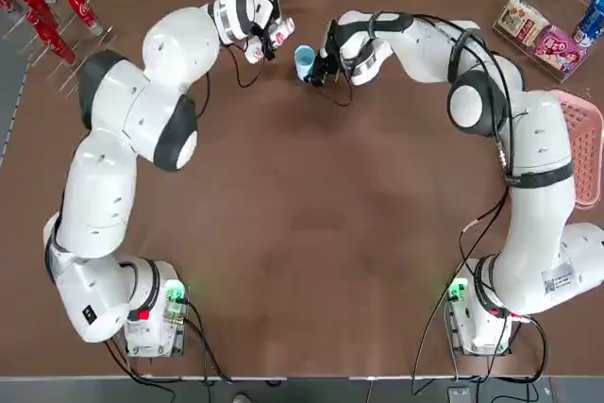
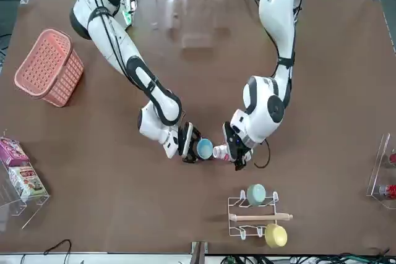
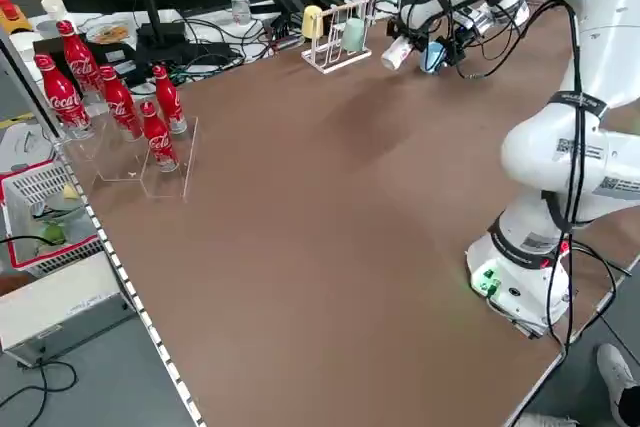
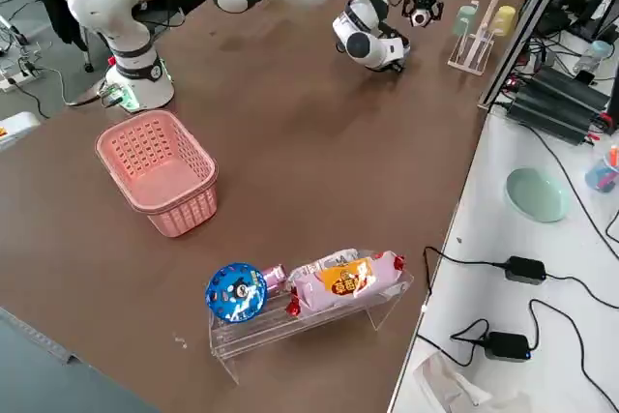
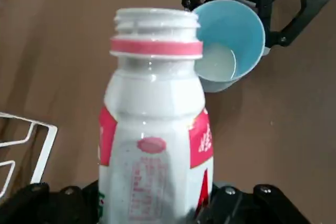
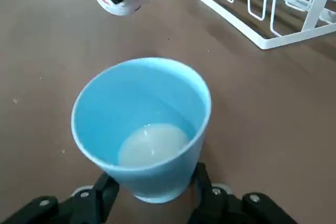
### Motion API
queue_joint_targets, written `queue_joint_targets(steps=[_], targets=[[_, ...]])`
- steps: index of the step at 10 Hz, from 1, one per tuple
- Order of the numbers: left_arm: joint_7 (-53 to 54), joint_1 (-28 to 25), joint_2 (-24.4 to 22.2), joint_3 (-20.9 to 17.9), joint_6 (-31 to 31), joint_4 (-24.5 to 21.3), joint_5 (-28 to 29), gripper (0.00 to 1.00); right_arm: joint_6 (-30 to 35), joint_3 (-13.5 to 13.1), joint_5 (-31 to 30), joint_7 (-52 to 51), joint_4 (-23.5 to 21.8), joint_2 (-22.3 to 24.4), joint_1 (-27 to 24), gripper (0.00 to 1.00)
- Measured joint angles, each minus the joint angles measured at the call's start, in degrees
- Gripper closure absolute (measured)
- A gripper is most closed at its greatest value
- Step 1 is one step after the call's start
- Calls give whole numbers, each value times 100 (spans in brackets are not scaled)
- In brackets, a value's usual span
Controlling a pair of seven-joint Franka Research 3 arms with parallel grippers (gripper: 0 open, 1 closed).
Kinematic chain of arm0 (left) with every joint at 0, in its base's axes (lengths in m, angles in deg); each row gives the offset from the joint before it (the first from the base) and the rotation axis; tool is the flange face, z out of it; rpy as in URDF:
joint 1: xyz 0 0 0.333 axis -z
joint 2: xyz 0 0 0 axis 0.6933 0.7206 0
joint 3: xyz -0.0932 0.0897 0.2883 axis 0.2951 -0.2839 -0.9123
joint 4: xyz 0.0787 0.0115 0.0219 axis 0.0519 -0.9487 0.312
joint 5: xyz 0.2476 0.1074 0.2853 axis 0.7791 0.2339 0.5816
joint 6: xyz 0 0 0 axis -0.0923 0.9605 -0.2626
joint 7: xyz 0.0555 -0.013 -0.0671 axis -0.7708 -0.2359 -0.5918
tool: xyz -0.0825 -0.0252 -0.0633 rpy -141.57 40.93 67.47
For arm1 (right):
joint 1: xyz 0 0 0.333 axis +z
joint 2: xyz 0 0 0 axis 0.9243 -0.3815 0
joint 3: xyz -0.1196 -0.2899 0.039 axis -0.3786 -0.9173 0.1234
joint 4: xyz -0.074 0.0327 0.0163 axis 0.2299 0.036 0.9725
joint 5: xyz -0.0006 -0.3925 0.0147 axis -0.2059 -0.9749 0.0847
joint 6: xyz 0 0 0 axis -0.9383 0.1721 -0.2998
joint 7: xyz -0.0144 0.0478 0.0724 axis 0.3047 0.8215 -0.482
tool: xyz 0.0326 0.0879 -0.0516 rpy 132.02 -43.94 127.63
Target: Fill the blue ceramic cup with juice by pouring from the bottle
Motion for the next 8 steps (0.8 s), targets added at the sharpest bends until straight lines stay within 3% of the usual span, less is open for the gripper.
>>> queue_joint_targets(steps=[3,8], targets=[[-97,614,177,-616,0,19,9,53,0,0,4,0,0,0,-1,37],[-131,760,283,-699,0,45,512,54,0,0,9,0,0,-1,-2,37]])
